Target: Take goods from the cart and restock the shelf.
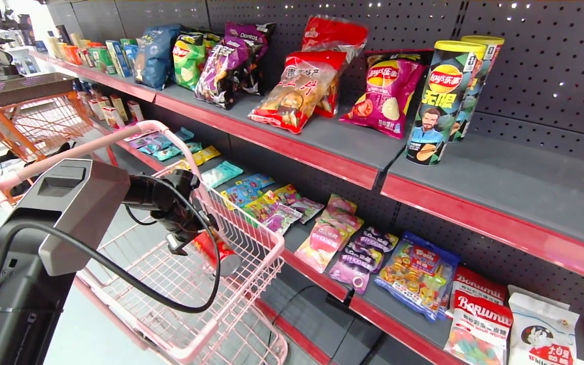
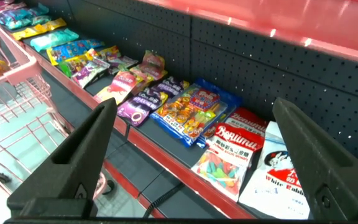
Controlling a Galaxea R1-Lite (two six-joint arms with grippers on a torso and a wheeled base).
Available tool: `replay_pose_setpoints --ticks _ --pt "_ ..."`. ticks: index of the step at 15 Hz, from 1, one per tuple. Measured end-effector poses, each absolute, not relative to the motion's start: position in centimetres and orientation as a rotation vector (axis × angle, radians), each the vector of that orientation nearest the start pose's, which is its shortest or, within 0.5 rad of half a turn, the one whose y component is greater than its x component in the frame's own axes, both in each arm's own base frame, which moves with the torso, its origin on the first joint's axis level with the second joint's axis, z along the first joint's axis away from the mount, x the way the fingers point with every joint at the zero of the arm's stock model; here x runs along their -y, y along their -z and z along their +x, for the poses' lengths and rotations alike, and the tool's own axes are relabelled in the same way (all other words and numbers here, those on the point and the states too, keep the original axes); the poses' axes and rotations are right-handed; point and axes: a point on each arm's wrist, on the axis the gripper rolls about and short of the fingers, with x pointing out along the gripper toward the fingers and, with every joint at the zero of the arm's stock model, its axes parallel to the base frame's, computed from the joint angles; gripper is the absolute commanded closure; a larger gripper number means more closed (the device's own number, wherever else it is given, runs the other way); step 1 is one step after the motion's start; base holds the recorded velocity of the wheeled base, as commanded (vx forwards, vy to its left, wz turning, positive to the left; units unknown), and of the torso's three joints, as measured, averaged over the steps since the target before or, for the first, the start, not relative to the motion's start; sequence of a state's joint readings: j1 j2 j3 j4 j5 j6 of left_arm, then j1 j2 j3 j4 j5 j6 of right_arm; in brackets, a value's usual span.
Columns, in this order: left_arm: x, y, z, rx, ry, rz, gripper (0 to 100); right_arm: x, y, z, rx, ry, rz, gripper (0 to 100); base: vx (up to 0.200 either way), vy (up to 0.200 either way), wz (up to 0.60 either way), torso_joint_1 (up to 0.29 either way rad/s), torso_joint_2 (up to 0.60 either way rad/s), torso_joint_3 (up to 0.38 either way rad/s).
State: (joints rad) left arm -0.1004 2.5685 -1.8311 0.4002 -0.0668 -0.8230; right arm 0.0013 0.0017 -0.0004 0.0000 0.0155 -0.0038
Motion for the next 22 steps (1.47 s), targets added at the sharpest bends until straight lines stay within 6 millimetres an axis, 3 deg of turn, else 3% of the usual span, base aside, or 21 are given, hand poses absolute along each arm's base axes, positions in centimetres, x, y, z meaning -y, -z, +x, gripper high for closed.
replay_pose_setpoints --ticks 4,10,17,22 --pt "4.9 -1.0 47.7 -1.121 -0.322 -0.712 0 0.0 -7.5 -2.3 -0.003 -0.016 -0.004 0 0.0 0.0 0.0 -0.134 0.43 0.288" --pt "5.3 -2.3 48.9 -1.086 -0.272 -0.735 0 0.0 -7.6 -2.3 -0.002 -0.016 -0.004 0 0.0 0.0 0.0 -0.016 0.05 0.034" --pt "5.6 1.9 48.2 -1.247 -0.346 -0.704 0 0.0 -7.6 -2.3 -0.002 -0.016 -0.004 0 0.0 0.0 0.0 0.0 0.0 0.0" --pt "5.6 2.6 48.1 -1.267 -0.36 -0.71 0 0.0 -7.6 -2.3 -0.002 -0.016 -0.003 0 0.0 0.0 0.0 0.0 0.0 0.0"
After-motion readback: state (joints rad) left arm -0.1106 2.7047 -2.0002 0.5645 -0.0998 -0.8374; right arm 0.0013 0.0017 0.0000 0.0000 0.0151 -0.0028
